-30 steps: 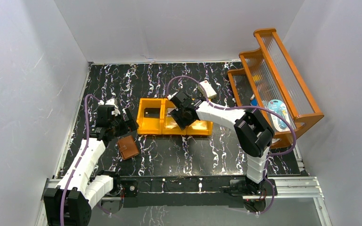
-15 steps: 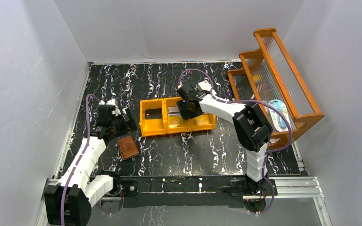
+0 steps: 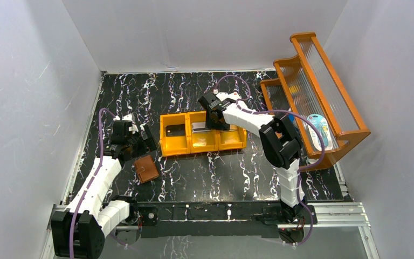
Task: Take the credit cards out of the card holder
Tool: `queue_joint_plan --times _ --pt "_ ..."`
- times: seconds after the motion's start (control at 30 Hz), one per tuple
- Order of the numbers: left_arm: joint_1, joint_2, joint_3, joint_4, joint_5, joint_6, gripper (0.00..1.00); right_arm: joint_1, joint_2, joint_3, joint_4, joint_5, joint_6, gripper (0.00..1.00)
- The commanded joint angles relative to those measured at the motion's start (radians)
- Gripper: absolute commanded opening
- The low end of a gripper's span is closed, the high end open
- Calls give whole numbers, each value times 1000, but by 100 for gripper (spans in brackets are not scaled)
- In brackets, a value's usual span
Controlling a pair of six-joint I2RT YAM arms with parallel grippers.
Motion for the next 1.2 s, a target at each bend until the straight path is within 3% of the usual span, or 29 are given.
queue_joint_plan --times 0.0,0.67,1.03,1.17 --pt "7 -5 38 -15 -9 0 98 -13 11 82 -38 97 144 63" --pt "7 2 38 -16 -2 0 98 -76 144 298 -129 104 238 68" --pt "7 13 38 -19 -7 -1 98 -81 106 273 -183 131 355 63" --pt "7 26 39 -36 -45 -8 98 -82 47 226 -127 76 306 65"
